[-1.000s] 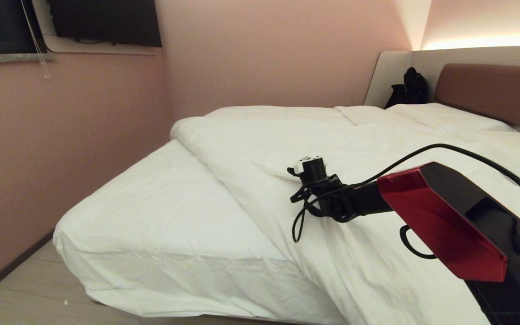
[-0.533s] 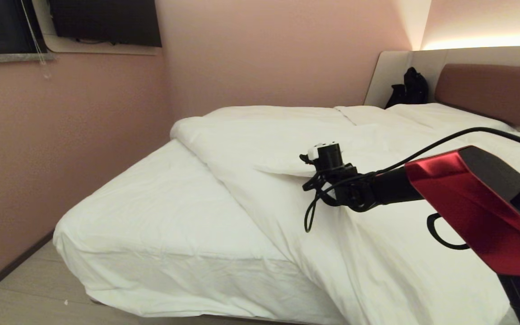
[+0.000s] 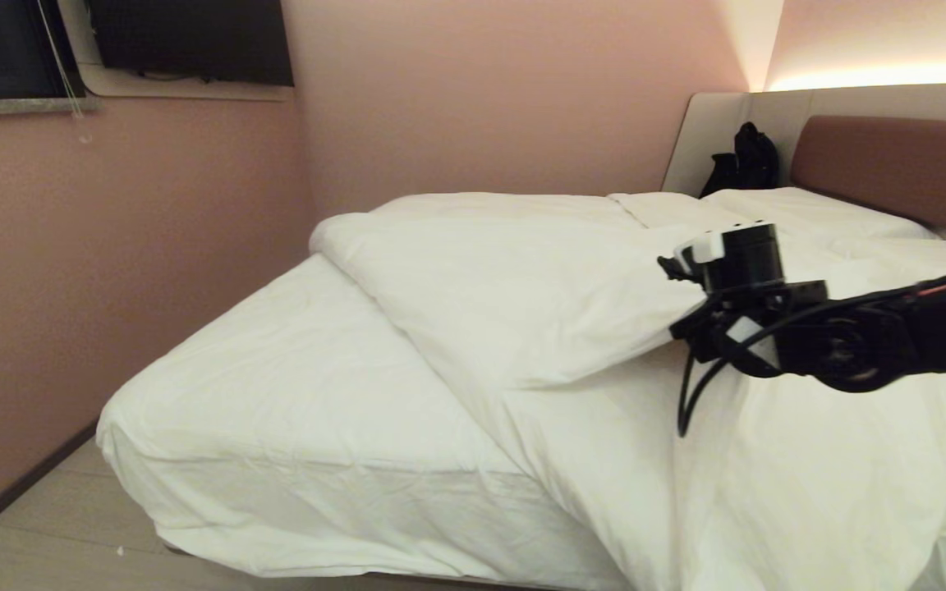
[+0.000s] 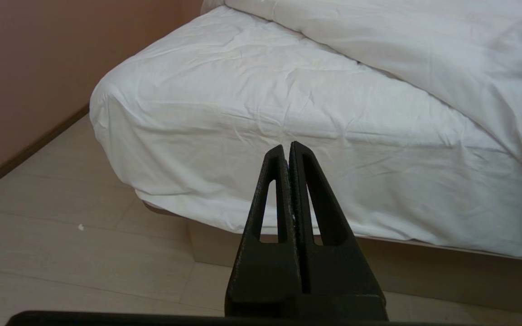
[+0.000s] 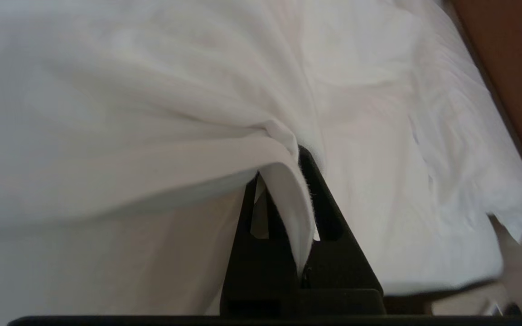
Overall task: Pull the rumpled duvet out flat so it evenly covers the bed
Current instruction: Flatten the corners of the folded blanket
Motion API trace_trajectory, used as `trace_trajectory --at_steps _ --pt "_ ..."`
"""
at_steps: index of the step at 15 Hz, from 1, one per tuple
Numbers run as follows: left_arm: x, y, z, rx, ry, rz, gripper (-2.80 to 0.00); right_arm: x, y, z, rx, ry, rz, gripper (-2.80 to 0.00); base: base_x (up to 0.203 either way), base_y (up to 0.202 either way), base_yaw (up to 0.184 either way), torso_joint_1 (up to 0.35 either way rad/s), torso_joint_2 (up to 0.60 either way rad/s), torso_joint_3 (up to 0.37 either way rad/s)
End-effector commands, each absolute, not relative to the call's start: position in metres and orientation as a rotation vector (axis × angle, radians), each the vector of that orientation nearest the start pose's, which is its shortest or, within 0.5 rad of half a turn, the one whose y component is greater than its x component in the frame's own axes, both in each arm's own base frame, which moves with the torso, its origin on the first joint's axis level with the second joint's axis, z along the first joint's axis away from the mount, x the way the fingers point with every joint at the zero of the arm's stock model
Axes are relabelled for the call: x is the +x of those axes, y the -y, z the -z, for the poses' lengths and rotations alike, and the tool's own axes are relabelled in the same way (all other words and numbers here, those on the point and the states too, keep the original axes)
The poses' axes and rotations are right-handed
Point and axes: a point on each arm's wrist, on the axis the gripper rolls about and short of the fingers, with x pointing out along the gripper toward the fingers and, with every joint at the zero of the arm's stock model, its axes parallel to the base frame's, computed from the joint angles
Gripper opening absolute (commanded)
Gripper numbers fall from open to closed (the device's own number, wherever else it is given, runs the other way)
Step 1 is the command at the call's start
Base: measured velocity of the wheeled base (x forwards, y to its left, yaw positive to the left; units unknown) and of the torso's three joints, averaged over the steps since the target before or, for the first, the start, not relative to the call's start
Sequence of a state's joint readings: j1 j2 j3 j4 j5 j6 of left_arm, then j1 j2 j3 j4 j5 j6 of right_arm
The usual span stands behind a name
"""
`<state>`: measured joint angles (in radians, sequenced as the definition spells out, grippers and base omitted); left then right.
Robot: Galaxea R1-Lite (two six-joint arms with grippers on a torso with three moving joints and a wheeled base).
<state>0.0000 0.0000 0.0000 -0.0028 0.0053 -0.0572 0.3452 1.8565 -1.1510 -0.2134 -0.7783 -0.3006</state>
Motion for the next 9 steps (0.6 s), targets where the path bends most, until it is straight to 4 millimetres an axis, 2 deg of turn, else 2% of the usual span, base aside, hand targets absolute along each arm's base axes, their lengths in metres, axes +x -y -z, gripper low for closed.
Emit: trace_trajectory --at_steps 1,5,9 --pt "-0.023 0.000 -0.076 -0.058 0.003 -0.006 -2.80 0.276 -0.065 -0.226 -0.496 -0.413 0.435 -2.80 0.000 0.000 0.000 0.000 0.00 0.000" --pt "-0.023 0.000 -0.076 -0.058 0.003 -0.006 -2.80 0.194 -0.017 -0.244 -0.436 -0.356 0.563 -2.80 0.000 0.000 0.000 0.000 0.00 0.000" --pt "-0.023 0.000 -0.076 -0.058 0.003 -0.006 -2.80 0.129 0.011 -0.249 -0.398 -0.339 0.690 -2.80 0.000 0.000 0.000 0.000 0.00 0.000"
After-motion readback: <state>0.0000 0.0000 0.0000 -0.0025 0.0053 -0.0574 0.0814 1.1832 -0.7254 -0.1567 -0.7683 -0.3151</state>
